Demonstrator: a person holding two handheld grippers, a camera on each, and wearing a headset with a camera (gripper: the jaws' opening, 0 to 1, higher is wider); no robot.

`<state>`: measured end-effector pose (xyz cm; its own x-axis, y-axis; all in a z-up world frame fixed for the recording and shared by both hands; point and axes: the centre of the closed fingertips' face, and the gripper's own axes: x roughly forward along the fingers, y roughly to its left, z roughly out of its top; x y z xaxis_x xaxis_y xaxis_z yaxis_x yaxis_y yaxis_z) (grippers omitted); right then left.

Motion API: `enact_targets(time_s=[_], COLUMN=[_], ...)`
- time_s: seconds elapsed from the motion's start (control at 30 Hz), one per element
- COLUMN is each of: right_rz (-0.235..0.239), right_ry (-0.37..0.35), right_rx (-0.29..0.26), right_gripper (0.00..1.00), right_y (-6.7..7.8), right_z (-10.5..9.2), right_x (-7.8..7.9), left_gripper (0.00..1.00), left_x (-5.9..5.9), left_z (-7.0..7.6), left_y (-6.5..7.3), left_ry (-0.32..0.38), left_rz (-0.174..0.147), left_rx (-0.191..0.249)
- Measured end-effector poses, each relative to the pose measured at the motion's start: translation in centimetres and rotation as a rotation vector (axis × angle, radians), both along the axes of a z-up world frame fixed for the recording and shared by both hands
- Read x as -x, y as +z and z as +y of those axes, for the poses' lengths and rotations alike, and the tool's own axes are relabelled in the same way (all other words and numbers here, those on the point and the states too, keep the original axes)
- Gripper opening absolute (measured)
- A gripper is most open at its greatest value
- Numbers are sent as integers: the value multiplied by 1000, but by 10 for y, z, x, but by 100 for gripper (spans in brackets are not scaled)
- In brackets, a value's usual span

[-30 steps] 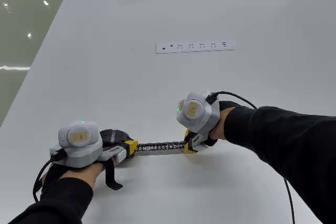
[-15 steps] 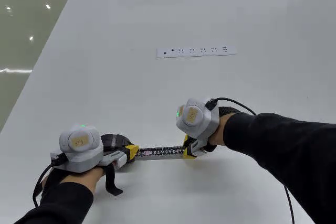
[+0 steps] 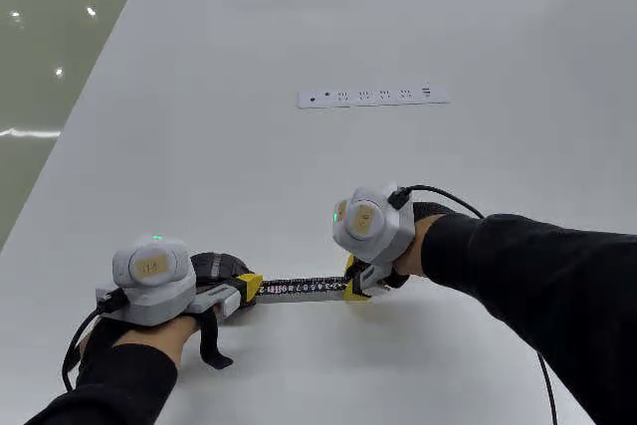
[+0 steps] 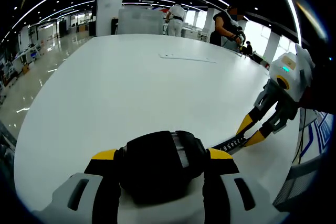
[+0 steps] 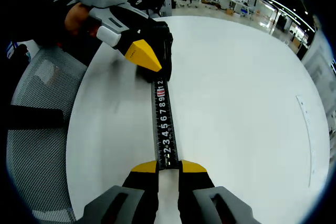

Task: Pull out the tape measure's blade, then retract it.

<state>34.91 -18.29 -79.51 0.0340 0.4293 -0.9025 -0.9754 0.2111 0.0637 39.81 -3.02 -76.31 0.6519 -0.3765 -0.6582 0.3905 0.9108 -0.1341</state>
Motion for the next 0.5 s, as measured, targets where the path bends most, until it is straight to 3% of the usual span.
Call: enact_targets(time_s=[0.5], right_rz=[0], right_ry=[-5], right_rx=[-3], right_gripper=[8], right_y=[0], right_z=[7], right_x=[-1], left_gripper=[58], left_x=[0], left_z=[0], left_y=[1], left_ry=[-1], left_rz=[-2], left_rx=[0])
